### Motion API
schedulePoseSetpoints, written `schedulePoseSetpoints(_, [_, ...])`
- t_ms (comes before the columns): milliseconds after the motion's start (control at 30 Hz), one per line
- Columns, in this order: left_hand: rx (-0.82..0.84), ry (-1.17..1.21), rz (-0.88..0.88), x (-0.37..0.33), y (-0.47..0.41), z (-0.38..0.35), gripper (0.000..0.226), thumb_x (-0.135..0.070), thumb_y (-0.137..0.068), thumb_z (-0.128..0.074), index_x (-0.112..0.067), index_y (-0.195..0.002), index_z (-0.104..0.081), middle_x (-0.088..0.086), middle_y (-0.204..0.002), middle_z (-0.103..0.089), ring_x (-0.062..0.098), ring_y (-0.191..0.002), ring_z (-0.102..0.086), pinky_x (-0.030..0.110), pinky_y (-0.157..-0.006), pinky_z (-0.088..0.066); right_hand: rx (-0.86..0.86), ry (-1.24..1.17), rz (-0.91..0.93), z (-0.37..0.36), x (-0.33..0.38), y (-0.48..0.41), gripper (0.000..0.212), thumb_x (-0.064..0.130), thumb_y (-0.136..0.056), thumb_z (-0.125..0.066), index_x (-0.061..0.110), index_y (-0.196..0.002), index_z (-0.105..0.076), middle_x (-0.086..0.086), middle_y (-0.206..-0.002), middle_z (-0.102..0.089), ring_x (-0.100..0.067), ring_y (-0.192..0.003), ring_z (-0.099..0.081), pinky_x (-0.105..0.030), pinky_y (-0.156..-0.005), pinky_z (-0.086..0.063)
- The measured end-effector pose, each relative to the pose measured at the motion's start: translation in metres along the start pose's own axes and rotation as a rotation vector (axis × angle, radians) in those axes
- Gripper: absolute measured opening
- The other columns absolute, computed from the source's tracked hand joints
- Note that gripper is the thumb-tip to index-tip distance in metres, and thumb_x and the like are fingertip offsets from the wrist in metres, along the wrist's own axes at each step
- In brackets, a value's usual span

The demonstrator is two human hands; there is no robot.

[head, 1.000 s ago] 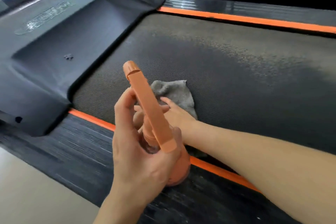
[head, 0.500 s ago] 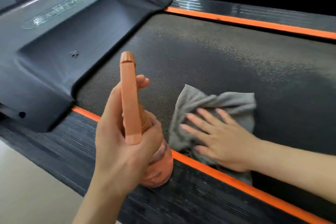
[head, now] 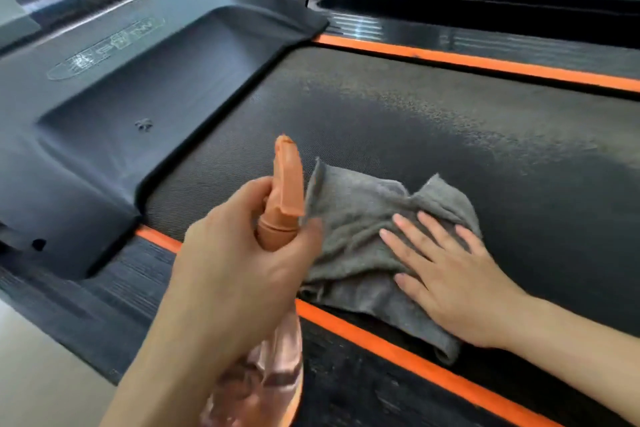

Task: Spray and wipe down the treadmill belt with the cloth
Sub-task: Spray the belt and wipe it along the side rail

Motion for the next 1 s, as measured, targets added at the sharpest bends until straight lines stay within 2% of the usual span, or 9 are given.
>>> schedulePoseSetpoints(100, [0.188,-0.253,0.082,0.022,-0.010,-0.008,0.031,-0.065,-0.068,-0.056,-0.034,-0.075,-0.057,-0.010,-0.057,-0.062,0.016,-0.058,-0.058,0.034,-0.060,-0.046,0.060,-0.081,-0.126,0.001,-0.021,0.003,0.101,0.080,-0.062,0.033,0.039,-0.154,0.019,0.014,-0.161,0.025,-0.019,-0.152,0.017,-0.054,-0.119,0.000])
schedulePoseSetpoints(234, [0.244,-0.154,0.281,0.068,-0.019,-0.014,0.060,-0.065,-0.060,-0.057,-0.006,-0.071,-0.056,0.001,-0.050,-0.057,0.026,-0.057,-0.057,0.039,-0.066,-0.050,-0.094,-0.140,0.007,0.026,0.066,-0.054,0.104,0.056,-0.062,0.018,0.022,-0.159,0.002,0.001,-0.167,0.011,-0.023,-0.153,0.012,-0.054,-0.119,0.005])
schedulePoseSetpoints(434, [0.247,0.015,0.426,0.101,-0.032,-0.018,0.060,-0.061,-0.052,-0.066,-0.005,-0.073,-0.064,0.015,-0.069,-0.069,0.030,-0.065,-0.066,0.051,-0.077,-0.058,-0.092,-0.022,0.424,0.030,0.121,-0.075,0.093,0.053,-0.070,0.012,0.032,-0.159,-0.002,0.010,-0.167,0.003,-0.016,-0.153,0.004,-0.047,-0.121,-0.001])
schedulePoseSetpoints(534, [0.260,0.088,0.483,0.105,-0.033,-0.021,0.073,-0.062,-0.046,-0.066,0.005,-0.076,-0.065,0.011,-0.057,-0.065,0.023,-0.054,-0.060,0.049,-0.070,-0.057,-0.163,-0.124,0.000,0.039,0.035,-0.095,0.082,0.067,-0.085,0.002,0.033,-0.159,-0.003,0.011,-0.167,0.001,-0.014,-0.153,0.003,-0.045,-0.121,-0.005])
schedulePoseSetpoints(634, [0.258,0.148,0.505,0.104,-0.035,-0.025,0.074,-0.058,-0.046,-0.069,0.008,-0.079,-0.063,0.018,-0.068,-0.069,0.024,-0.052,-0.059,0.060,-0.072,-0.058,-0.111,-0.203,-0.269,0.037,0.023,-0.103,0.066,0.049,-0.102,-0.017,0.020,-0.159,-0.004,0.003,-0.167,0.006,-0.022,-0.153,0.008,-0.051,-0.121,0.000])
schedulePoseSetpoints(767, [0.171,0.278,0.471,0.100,-0.041,-0.018,0.052,-0.052,-0.051,-0.074,-0.004,-0.065,-0.064,0.019,-0.061,-0.061,0.023,-0.054,-0.057,0.062,-0.074,-0.057,-0.137,-0.112,0.251,0.030,0.137,-0.085,0.086,0.057,-0.081,0.011,0.027,-0.159,-0.008,0.005,-0.167,0.000,-0.020,-0.153,0.007,-0.053,-0.120,0.002])
schedulePoseSetpoints(868, [0.059,0.267,0.416,0.103,-0.046,0.008,0.059,-0.054,-0.057,-0.069,0.001,-0.076,-0.062,0.022,-0.069,-0.065,0.023,-0.058,-0.057,0.046,-0.065,-0.053,-0.101,-0.029,0.501,0.033,0.128,-0.085,0.081,0.063,-0.083,0.006,0.038,-0.158,-0.009,0.011,-0.167,-0.003,-0.015,-0.153,0.002,-0.046,-0.120,-0.003])
schedulePoseSetpoints(934, [-0.016,0.282,0.423,0.112,-0.046,0.032,0.065,-0.053,-0.059,-0.070,0.007,-0.084,-0.062,0.017,-0.062,-0.059,0.024,-0.056,-0.058,0.050,-0.061,-0.053,-0.152,0.020,0.357,0.044,0.082,-0.110,0.082,0.069,-0.081,0.007,0.041,-0.157,-0.008,0.012,-0.166,-0.006,-0.013,-0.153,-0.005,-0.042,-0.120,-0.009])
schedulePoseSetpoints(1001, [-0.077,0.282,0.412,0.115,-0.045,0.047,0.065,-0.050,-0.064,-0.073,0.010,-0.086,-0.060,0.018,-0.060,-0.054,0.031,-0.052,-0.061,0.053,-0.062,-0.056,-0.189,-0.078,-0.118,0.055,-0.003,-0.131,0.081,0.068,-0.086,0.002,0.036,-0.158,-0.010,0.008,-0.167,-0.007,-0.016,-0.153,-0.006,-0.045,-0.122,-0.011])
Point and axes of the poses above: each hand's wrist, its own y-axis away from the middle knuckle, its own z-axis out of the back of the hand, x = y × z, the point moved 9 cm from there along -y, towards the middle knuckle
